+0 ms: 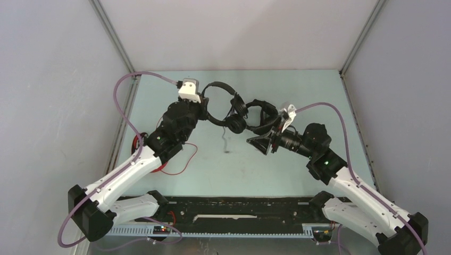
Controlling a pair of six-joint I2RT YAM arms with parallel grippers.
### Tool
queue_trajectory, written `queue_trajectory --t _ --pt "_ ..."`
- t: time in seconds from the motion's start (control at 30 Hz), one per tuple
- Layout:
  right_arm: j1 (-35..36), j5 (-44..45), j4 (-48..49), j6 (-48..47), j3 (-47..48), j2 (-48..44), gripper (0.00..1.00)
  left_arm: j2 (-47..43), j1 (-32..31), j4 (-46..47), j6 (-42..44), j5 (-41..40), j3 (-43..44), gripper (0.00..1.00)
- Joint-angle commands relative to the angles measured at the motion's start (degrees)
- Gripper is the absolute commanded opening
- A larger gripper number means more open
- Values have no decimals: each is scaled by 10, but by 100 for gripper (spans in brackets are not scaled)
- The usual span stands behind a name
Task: Wrap the headphones
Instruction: Wrap the headphones cable around the headphones.
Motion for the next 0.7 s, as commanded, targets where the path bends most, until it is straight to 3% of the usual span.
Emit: queue_trajectory --t 0.0,0.27,0.43,0.67 --pt "47 47 106 -80 -30 -15 58 -13 -1 -10 -64 -26 75 0" --pt "95 84 313 -145 -115 29 66 8 -1 -126 -139 -9 176 0" --pt "114 95 398 -207 -116 88 70 19 -2 -172 -169 28 226 0" --pt "134 92 475 -208 -82 183 71 24 -1 -184 -192 53 255 0"
